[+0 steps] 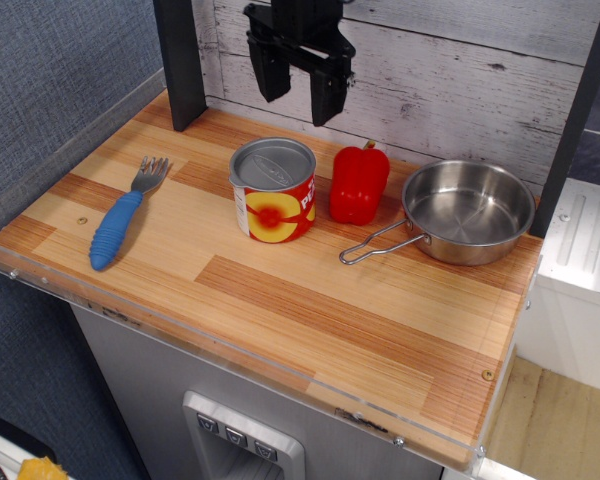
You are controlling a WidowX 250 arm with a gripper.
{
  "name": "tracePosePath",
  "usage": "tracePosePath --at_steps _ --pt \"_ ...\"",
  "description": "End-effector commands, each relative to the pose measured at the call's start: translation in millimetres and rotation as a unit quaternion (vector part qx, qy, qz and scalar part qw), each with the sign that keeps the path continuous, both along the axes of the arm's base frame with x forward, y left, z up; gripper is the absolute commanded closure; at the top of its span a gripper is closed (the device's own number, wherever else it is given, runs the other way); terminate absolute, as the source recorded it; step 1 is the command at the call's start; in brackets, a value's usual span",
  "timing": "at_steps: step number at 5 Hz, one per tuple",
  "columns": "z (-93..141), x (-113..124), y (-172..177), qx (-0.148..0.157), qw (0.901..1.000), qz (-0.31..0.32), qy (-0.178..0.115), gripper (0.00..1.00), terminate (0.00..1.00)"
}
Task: Move can to front edge of table
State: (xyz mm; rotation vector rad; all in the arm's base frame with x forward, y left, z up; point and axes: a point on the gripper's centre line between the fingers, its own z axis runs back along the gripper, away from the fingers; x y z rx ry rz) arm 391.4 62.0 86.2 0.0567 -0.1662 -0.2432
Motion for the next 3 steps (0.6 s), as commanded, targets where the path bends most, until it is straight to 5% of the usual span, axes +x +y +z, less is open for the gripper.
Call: tracePosePath --at_steps 1,3 --pt "-4.7 -1.0 -3.9 0.011 0.9999 -0.010 -0.006 0.00 0.00" --pt "-11.4 -8.7 -2.8 0.001 0.9999 -0.015 -0.004 0.00 0.00"
